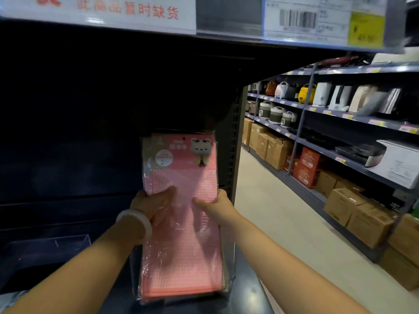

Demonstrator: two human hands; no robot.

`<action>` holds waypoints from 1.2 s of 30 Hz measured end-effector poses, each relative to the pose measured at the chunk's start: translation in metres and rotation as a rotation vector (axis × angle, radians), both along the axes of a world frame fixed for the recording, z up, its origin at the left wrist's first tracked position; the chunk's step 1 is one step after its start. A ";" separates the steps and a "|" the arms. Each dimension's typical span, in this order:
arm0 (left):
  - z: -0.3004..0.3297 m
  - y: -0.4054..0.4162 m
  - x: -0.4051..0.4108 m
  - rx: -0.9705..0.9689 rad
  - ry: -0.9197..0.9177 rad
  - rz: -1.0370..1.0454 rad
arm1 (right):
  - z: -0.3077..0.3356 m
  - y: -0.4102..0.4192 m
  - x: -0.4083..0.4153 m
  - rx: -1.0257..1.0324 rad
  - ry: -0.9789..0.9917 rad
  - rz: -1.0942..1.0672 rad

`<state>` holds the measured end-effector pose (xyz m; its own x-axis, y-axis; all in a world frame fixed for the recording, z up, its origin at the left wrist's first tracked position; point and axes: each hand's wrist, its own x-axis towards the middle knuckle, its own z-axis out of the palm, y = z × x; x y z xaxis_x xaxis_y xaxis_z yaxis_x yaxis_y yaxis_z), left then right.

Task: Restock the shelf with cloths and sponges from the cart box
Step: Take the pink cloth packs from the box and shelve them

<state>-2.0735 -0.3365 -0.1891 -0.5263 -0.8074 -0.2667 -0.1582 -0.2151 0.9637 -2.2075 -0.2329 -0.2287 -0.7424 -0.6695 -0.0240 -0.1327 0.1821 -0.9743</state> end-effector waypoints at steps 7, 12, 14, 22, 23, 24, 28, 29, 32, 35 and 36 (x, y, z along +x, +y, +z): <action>-0.001 -0.011 -0.005 0.113 -0.016 -0.157 | 0.012 -0.001 -0.003 0.075 -0.122 0.084; -0.008 -0.017 -0.011 0.129 0.003 -0.126 | 0.011 -0.003 -0.009 0.091 -0.203 0.113; -0.010 -0.016 -0.014 0.133 0.020 -0.083 | 0.010 -0.005 -0.009 0.064 -0.223 0.106; -0.005 -0.019 -0.022 -0.003 0.172 0.054 | 0.026 -0.001 -0.007 -0.140 -0.101 0.070; -0.002 -0.020 -0.023 -0.042 0.220 0.067 | 0.029 -0.002 -0.008 -0.182 -0.050 0.070; 0.002 -0.018 -0.023 -0.072 0.265 0.074 | 0.033 -0.003 -0.009 -0.231 -0.008 0.080; 0.003 -0.006 -0.016 -0.167 0.331 0.042 | 0.029 0.000 -0.009 -0.337 0.096 0.134; -0.003 -0.004 -0.014 -0.170 0.346 0.024 | 0.024 0.002 -0.008 -0.349 0.098 0.145; -0.016 -0.001 -0.008 -0.147 0.356 -0.023 | 0.003 0.003 -0.008 -0.334 0.088 0.159; -0.025 -0.009 -0.007 -0.088 0.301 -0.090 | -0.004 0.005 -0.011 -0.235 0.089 0.183; -0.025 -0.009 -0.006 -0.071 0.279 -0.107 | -0.005 0.006 -0.012 -0.213 0.082 0.193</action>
